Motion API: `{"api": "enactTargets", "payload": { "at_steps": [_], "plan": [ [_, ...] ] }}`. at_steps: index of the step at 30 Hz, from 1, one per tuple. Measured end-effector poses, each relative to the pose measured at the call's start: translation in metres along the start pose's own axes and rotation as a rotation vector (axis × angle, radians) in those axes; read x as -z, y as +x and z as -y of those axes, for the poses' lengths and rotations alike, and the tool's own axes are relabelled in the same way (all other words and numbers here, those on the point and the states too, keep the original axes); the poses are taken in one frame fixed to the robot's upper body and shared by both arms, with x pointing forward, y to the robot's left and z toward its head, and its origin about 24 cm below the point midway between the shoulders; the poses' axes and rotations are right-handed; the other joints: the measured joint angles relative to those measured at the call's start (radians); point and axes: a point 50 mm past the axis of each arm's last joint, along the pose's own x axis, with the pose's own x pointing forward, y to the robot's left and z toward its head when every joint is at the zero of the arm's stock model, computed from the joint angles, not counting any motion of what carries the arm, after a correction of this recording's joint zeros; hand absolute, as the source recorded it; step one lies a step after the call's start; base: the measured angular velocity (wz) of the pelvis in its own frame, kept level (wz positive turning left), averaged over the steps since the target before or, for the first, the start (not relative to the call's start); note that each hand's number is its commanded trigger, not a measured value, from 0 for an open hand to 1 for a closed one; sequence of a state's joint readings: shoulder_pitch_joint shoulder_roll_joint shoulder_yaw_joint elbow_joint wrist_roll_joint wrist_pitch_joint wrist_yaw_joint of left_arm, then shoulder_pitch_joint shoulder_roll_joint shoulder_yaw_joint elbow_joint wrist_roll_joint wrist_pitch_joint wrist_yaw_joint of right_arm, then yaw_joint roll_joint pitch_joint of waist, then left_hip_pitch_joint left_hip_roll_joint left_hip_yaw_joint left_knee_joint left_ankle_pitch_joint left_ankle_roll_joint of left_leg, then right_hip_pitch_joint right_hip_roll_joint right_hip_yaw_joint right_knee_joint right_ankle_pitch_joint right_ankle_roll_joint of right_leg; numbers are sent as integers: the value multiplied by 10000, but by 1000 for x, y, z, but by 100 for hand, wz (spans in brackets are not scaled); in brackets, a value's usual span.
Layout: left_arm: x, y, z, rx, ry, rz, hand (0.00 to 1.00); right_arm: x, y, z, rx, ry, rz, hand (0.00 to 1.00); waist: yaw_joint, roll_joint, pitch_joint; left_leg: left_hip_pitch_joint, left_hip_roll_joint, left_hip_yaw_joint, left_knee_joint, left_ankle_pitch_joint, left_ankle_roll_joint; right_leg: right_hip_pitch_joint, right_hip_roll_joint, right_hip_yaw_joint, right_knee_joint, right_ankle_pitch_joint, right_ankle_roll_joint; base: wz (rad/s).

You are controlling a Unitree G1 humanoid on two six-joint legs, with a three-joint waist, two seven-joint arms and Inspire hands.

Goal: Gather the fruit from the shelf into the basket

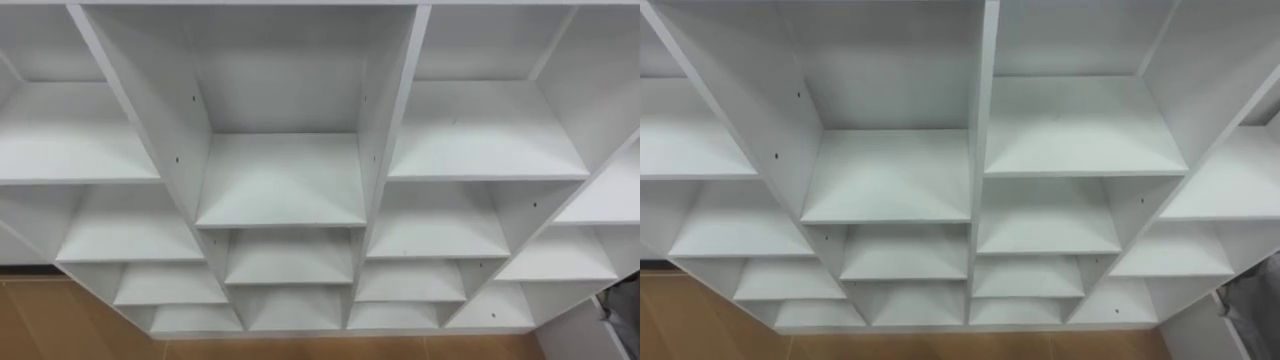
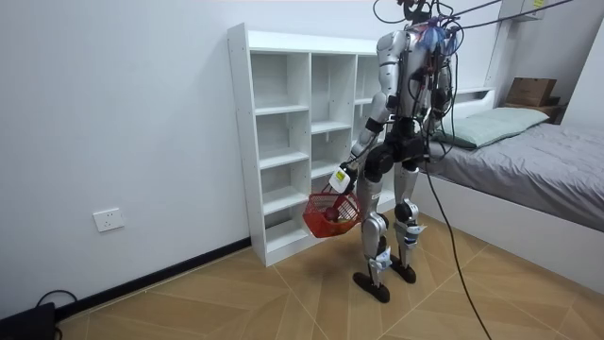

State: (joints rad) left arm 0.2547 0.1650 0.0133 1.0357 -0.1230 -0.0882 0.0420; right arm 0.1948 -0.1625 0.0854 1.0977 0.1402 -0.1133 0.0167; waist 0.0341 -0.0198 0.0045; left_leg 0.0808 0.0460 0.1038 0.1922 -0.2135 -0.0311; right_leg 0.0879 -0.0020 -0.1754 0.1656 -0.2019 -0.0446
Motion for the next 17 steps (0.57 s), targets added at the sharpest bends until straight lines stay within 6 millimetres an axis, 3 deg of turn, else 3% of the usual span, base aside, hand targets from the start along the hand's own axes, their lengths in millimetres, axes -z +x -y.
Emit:
{"api": "enactTargets", "payload": {
  "at_steps": [7,17],
  "plan": [
    [11,-1,-2,-290,-517,-603,100,16,-1,2,173,1335,-855,0,-22,52,-10,158,-20,-12,-2,-1,1,227,-3,-40,-152,17,35,1],
    [14,-1,-1,-231,-60,-967,100,18,0,3,5,1651,-1228,0,-58,79,-10,191,-33,-167,3,0,1,318,-1,-160,-178,15,33,4]
  ]
}}
